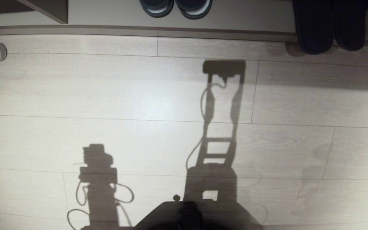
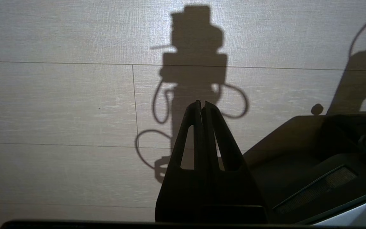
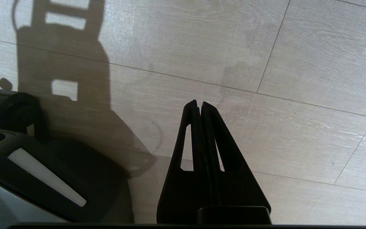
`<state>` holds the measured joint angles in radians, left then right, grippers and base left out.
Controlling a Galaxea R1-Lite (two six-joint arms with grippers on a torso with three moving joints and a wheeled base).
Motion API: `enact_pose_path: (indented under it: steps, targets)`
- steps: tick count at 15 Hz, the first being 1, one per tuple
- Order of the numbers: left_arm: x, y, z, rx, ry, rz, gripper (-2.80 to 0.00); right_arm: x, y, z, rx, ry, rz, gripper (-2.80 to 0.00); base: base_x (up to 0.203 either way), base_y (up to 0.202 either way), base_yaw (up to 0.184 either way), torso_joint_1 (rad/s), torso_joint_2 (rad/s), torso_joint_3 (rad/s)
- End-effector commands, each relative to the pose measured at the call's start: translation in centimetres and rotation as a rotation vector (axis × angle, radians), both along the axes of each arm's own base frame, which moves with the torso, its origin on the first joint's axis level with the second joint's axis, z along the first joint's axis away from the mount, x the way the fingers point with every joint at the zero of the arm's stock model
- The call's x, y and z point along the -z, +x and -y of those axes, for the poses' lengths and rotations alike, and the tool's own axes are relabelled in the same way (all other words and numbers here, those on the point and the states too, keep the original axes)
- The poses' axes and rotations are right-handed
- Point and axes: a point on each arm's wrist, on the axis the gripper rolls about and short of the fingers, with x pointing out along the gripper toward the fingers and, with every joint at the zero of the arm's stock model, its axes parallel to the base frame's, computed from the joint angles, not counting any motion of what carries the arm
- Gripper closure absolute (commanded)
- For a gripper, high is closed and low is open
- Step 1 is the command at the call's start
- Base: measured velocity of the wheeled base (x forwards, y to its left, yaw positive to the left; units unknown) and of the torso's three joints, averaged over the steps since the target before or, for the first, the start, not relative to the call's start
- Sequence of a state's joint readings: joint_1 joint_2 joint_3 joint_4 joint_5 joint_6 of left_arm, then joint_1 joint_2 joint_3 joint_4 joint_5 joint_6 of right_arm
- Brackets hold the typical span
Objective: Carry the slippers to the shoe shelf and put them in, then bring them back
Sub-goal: Pick up the slippers in the shoe cabinet
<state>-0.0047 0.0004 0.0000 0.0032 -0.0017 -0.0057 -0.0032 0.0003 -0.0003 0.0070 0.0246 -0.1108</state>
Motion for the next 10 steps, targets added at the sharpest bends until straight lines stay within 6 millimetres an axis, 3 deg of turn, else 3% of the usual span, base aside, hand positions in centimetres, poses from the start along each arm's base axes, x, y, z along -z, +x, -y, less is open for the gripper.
enact_pose_path:
  steps: [1, 8, 10]
  targets:
    - [0.0, 0.0, 0.0, 0.0, 0.0, -0.001, 0.0, 0.0, 0.0, 0.0, 0.0, -0.003, 0.002, 0.0, 0.0, 0.0, 0.0, 0.0, 0.0, 0.0]
    - [0.0, 0.0, 0.0, -0.002, -0.005, -0.001, 0.0, -0.7, -0.2, 0.0, -0.011, -0.032, 0.031, 0.0, 0.0, 0.0, 0.0, 0.0, 0.0, 0.0]
    - [0.0, 0.0, 0.0, -0.002, -0.005, -0.001, 0.0, -3.7, -0.6, -0.2, -0.07, -0.044, 0.054, 0.0, 0.0, 0.0, 0.0, 0.0, 0.0, 0.0]
